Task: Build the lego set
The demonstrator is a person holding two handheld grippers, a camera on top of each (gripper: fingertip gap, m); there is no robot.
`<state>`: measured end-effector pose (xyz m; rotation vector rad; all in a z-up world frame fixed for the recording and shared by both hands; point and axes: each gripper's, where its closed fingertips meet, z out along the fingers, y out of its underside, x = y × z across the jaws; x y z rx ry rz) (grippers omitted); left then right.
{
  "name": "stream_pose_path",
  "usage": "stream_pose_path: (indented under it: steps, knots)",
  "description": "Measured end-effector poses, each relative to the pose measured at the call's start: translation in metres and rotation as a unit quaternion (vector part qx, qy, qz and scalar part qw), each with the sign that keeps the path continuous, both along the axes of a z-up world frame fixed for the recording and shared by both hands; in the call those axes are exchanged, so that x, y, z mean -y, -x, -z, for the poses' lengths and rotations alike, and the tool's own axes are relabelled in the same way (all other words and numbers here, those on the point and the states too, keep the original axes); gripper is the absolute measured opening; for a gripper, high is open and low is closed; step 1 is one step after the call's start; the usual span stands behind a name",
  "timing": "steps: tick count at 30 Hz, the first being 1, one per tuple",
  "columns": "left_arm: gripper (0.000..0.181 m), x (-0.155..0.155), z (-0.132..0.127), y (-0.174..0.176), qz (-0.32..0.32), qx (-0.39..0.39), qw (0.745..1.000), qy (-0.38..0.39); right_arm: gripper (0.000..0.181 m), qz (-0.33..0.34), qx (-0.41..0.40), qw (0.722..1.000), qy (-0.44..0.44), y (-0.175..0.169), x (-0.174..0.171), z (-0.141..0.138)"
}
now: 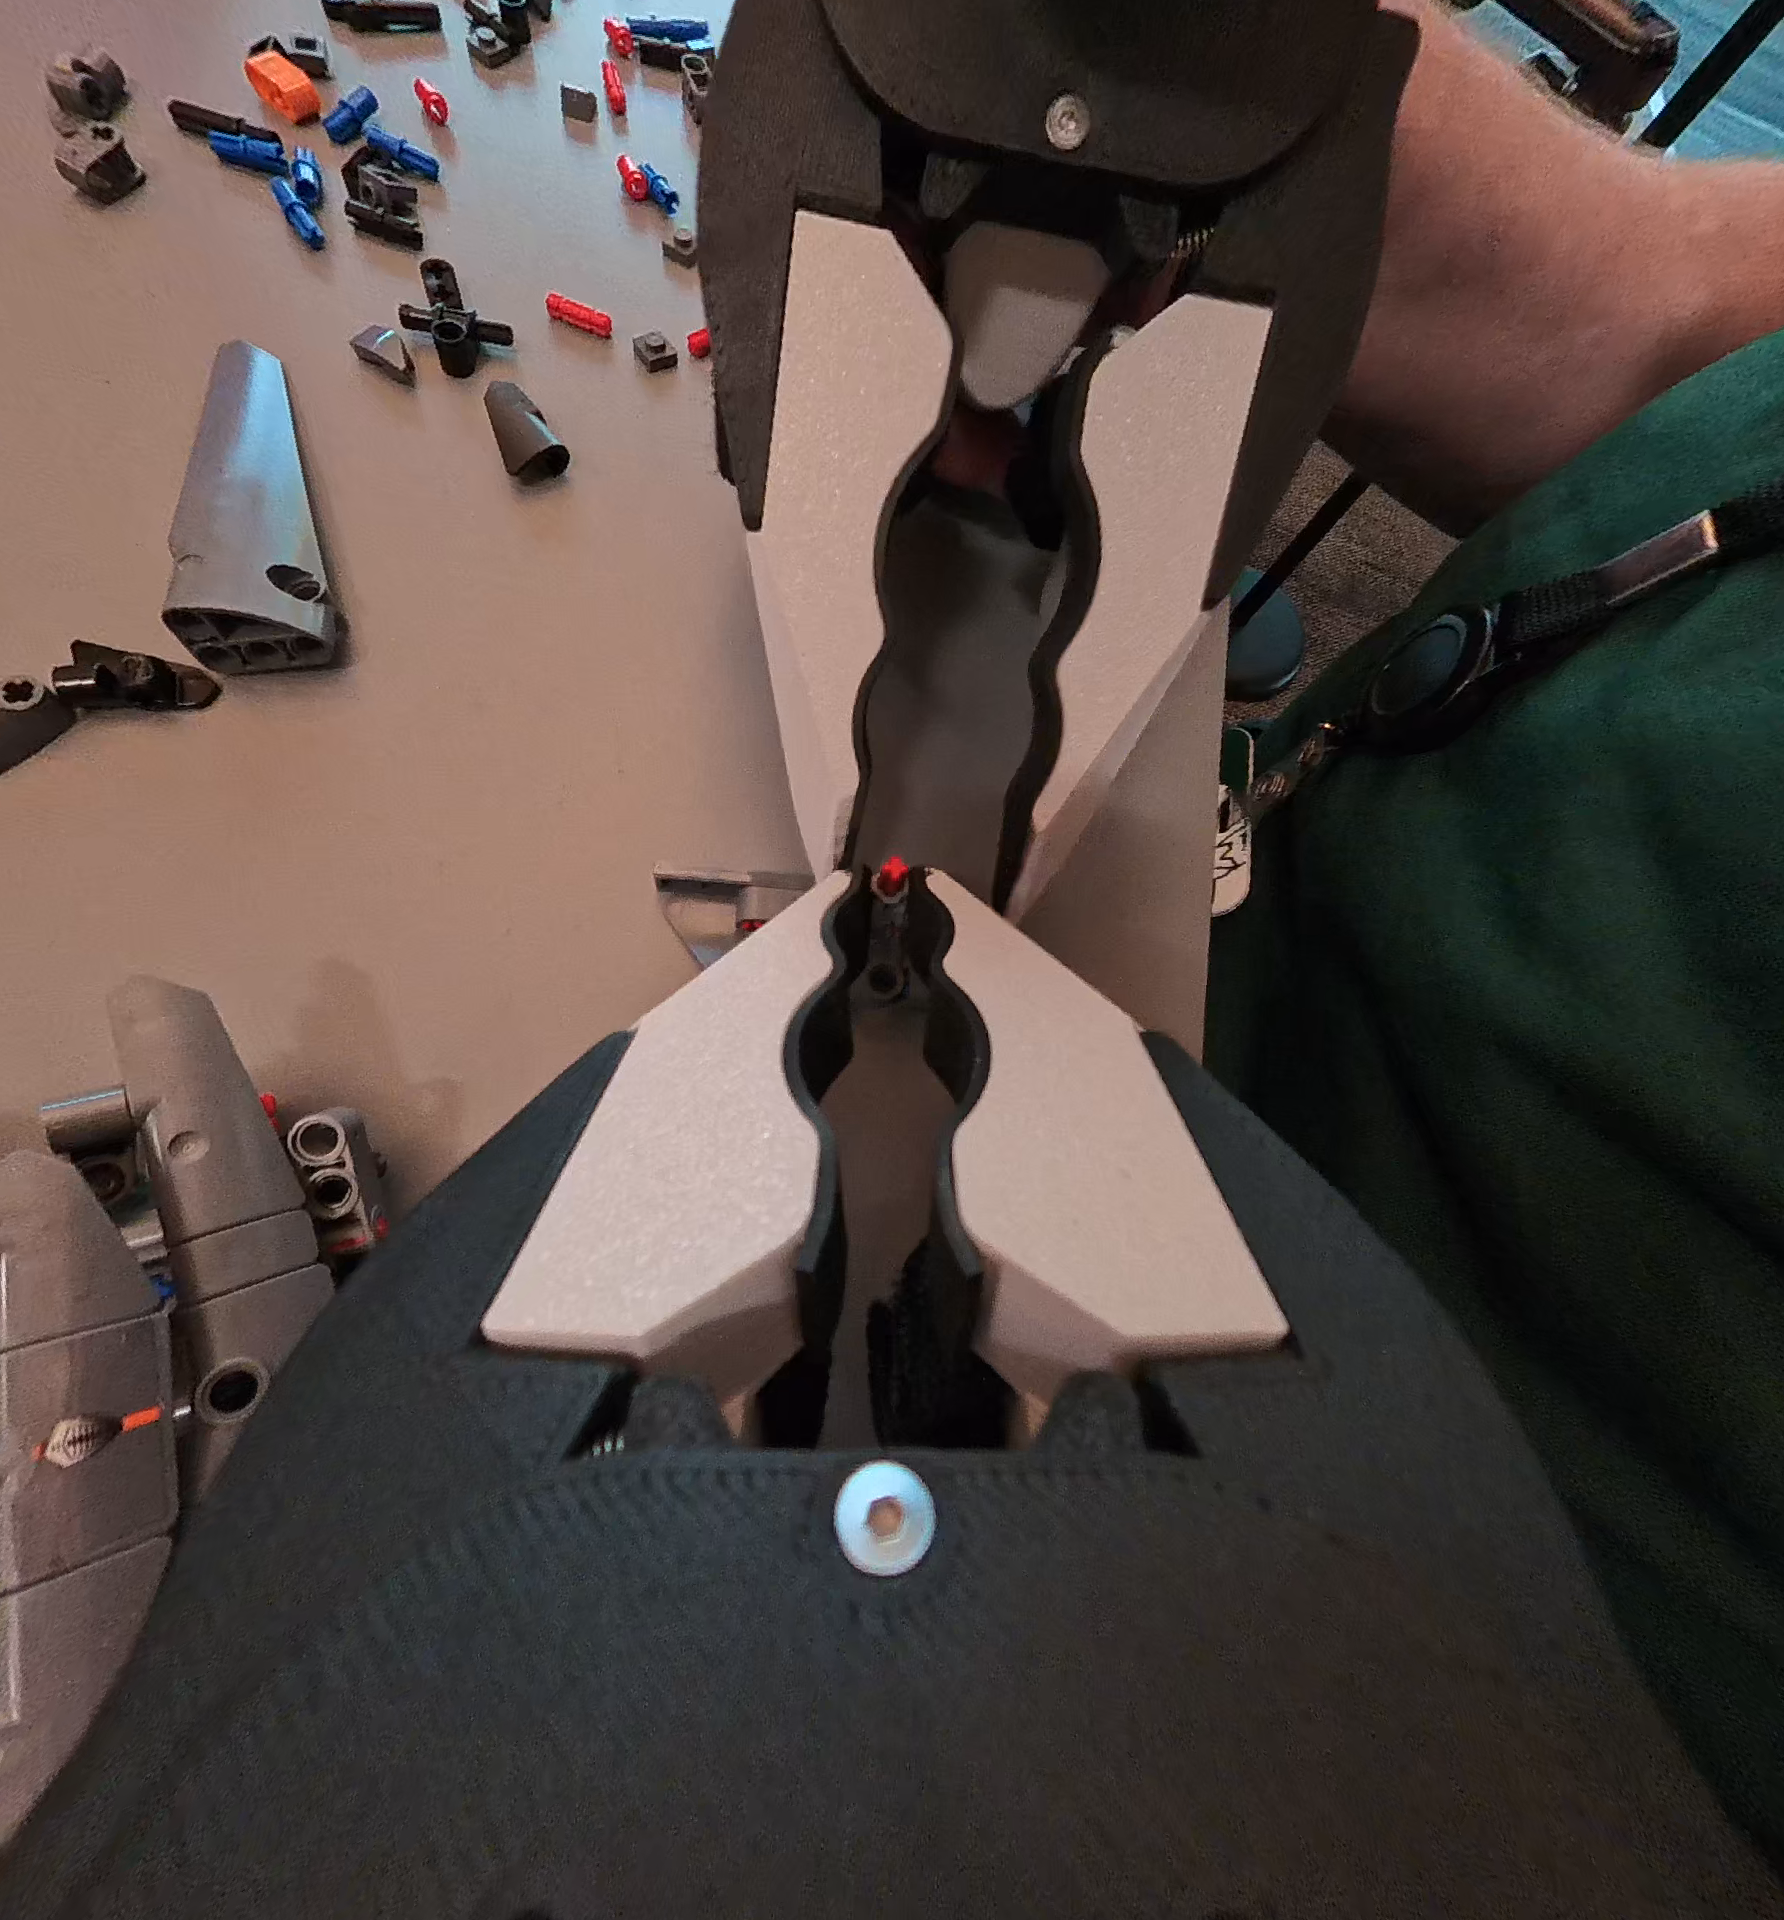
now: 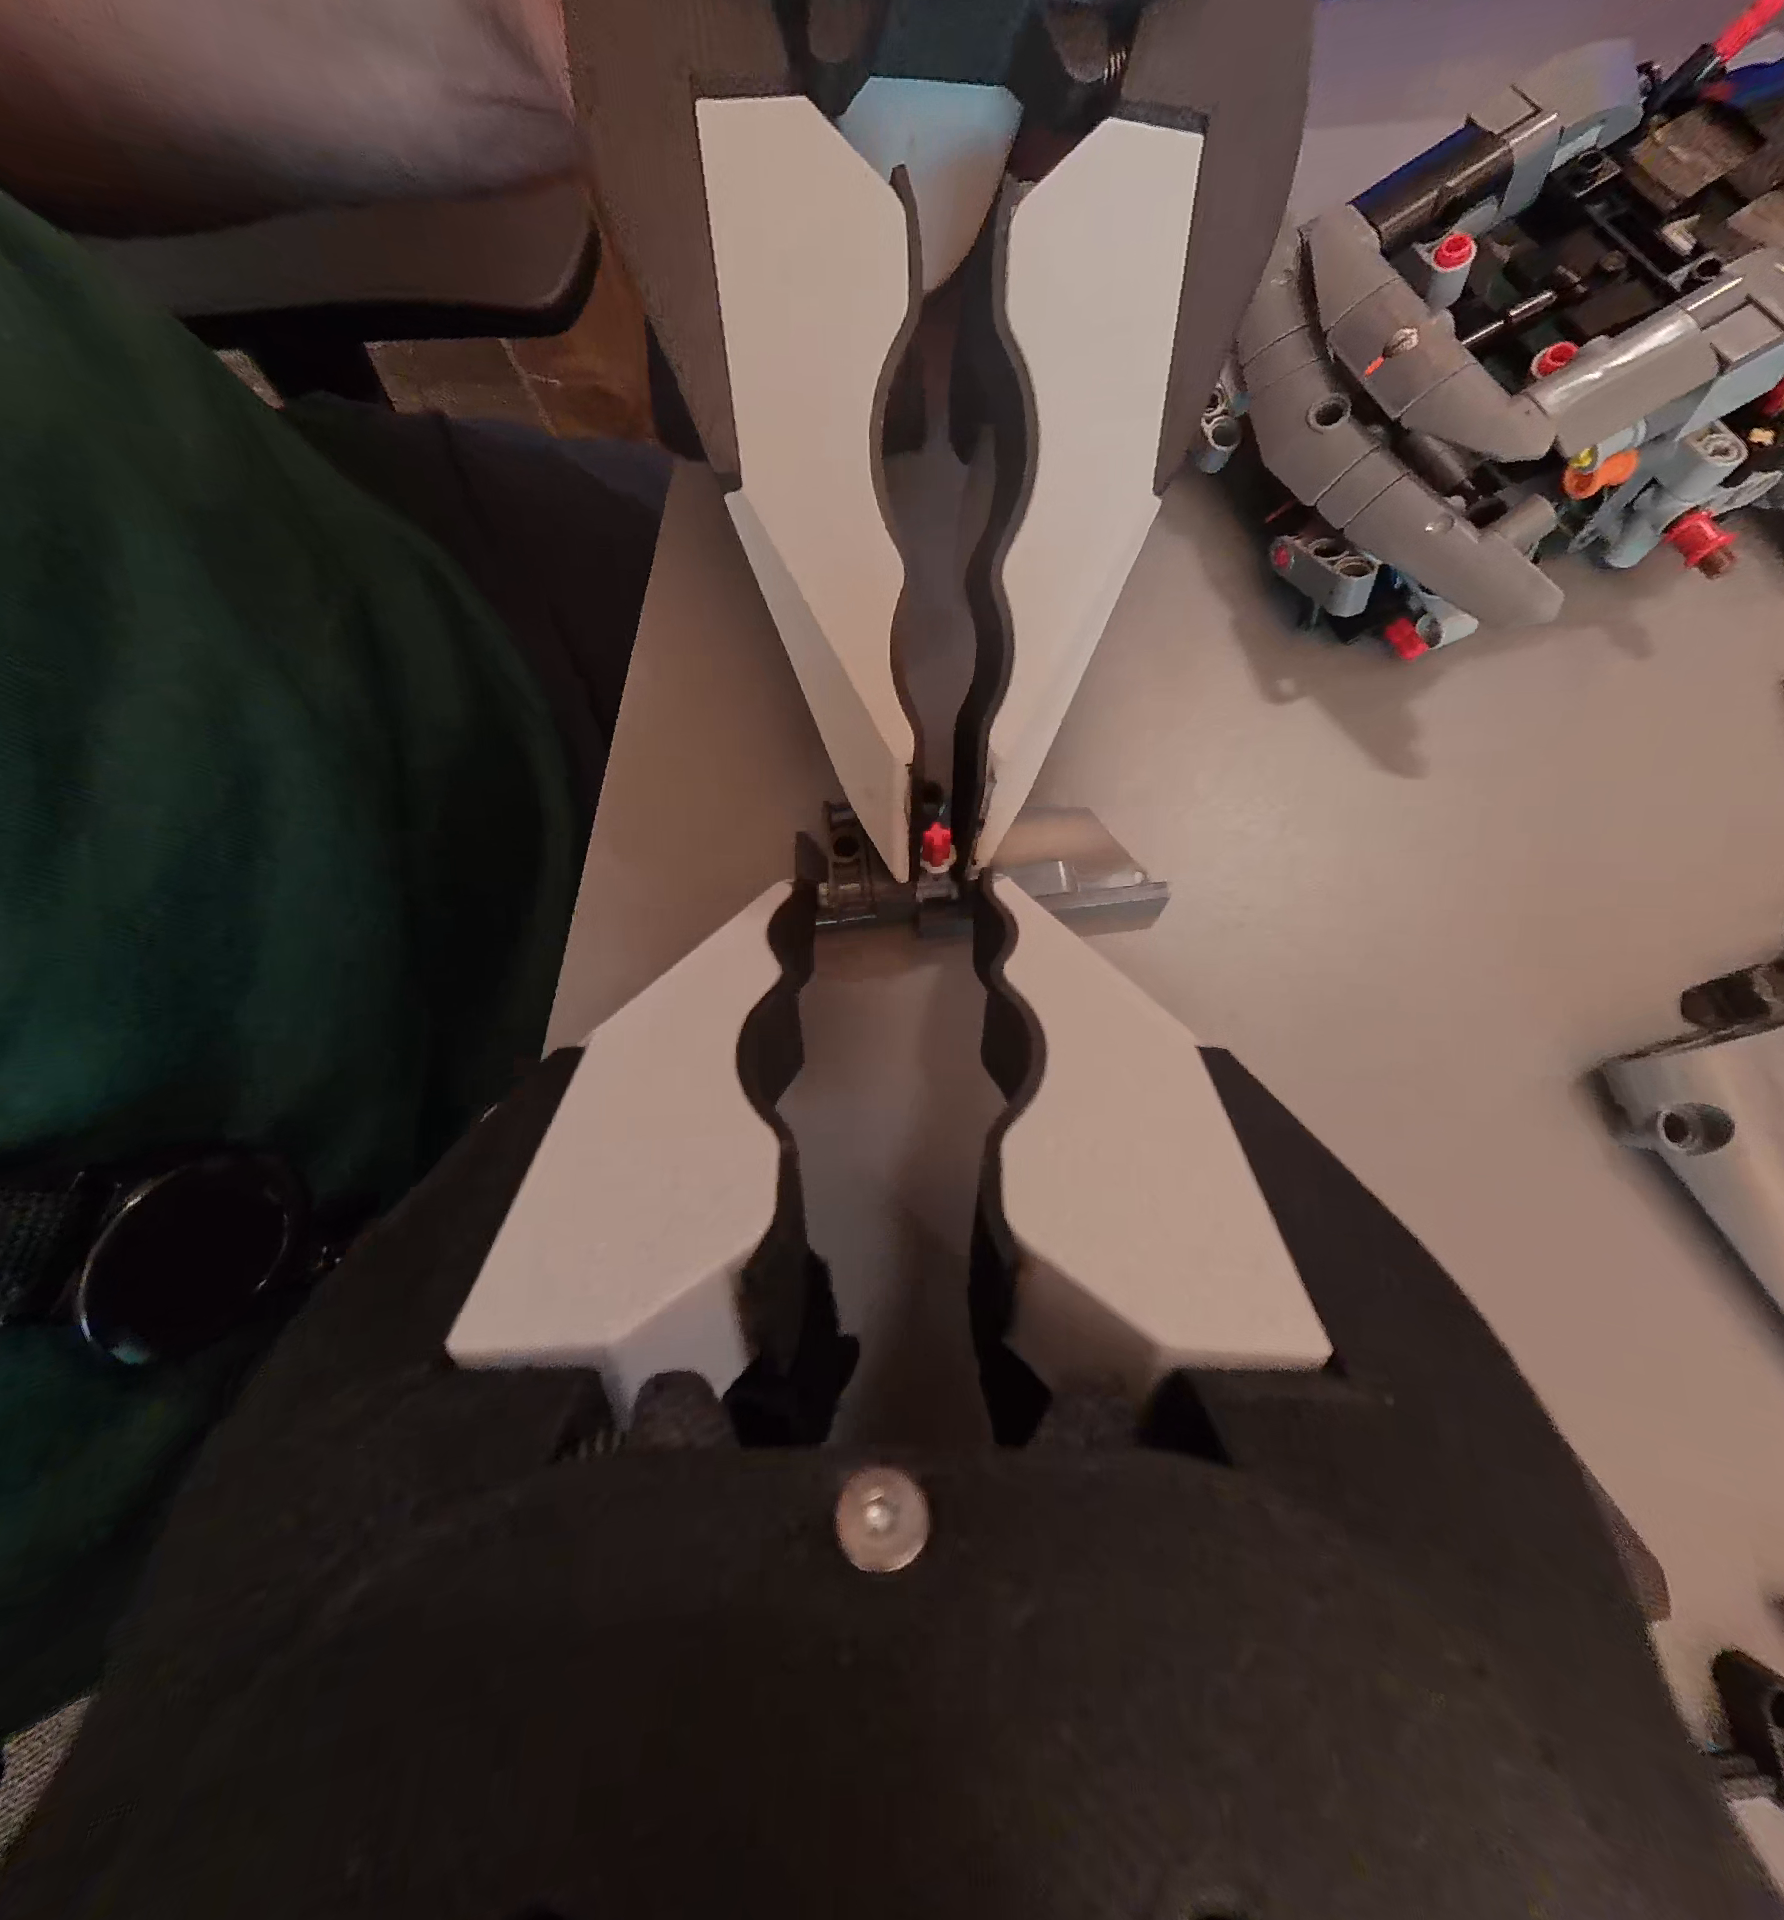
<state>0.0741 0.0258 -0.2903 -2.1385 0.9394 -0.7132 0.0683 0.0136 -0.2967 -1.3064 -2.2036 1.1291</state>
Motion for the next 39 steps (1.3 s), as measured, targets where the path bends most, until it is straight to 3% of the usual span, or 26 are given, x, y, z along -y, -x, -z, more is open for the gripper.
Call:
stream_pose_path:
  steps: [21, 26, 29, 34, 39]
  knots:
    - [0.005, 0.0, 0.0, 0.002, -0.023, 0.025, 0.999, 0.01, 0.022, 0.032, 0.002, 0.999, -0.008, 0.003, -0.003, 0.002]
    - [0.005, -0.003, -0.006, 0.003, -0.031, 0.037, 0.999, -0.006, 0.022, 0.039, -0.011, 0.999, 0.024, 0.001, -0.005, -0.007]
    - [0.004, -0.006, -0.013, 0.007, -0.04, 0.042, 0.998, -0.032, 0.038, 0.083, -0.035, 0.995, 0.043, -0.003, -0.019, -0.023]
    - [0.005, -0.019, -0.035, 0.006, -0.071, 0.048, 0.992, -0.096, 0.067, 0.137, -0.008, 0.985, 0.101, -0.016, -0.029, -0.022]
    - [0.004, -0.041, -0.074, 0.004, -0.124, 0.051, 0.975, -0.178, 0.067, 0.181, -0.039, 0.97, 0.157, -0.004, -0.025, -0.042]
